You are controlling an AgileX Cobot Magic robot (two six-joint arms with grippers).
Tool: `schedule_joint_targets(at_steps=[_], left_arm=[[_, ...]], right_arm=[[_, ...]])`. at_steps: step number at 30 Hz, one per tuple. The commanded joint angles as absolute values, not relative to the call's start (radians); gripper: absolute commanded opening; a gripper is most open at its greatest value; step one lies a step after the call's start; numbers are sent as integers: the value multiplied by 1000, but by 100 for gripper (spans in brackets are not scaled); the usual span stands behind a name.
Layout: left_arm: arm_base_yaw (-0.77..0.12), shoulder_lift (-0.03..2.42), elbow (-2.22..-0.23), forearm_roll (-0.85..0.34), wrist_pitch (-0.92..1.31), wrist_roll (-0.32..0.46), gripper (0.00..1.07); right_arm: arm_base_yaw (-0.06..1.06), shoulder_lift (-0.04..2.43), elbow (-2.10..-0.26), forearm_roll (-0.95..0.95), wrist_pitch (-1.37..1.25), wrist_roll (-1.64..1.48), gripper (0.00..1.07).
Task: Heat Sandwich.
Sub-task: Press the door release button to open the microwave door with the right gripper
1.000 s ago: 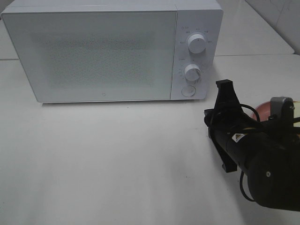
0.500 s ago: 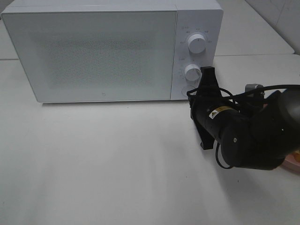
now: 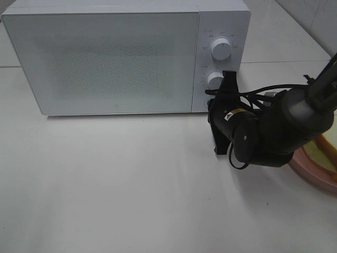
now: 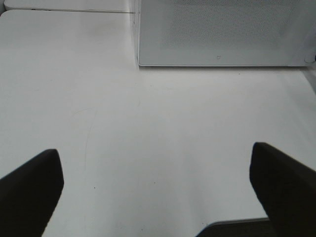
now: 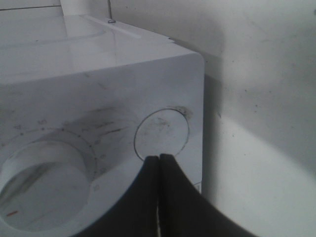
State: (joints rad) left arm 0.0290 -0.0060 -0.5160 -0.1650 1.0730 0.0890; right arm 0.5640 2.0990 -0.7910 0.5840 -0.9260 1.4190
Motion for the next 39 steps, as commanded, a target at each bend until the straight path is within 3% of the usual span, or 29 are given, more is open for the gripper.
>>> schedule_joint_targets(at_steps=[1, 15, 28, 39], left_arm=[[28, -22, -514, -172, 1070, 86, 97], [28, -22, -514, -172, 1070, 86, 97], [28, -22, -514, -172, 1070, 86, 97], [28, -22, -514, -172, 1070, 86, 97]], right_arm=[[555, 2114, -820, 571, -915, 1430, 0], [512, 2155, -884, 583, -909, 1429, 0], [506, 2155, -935, 620, -1073, 1381, 0], [440, 2164, -1068, 647, -1024, 1241, 0]])
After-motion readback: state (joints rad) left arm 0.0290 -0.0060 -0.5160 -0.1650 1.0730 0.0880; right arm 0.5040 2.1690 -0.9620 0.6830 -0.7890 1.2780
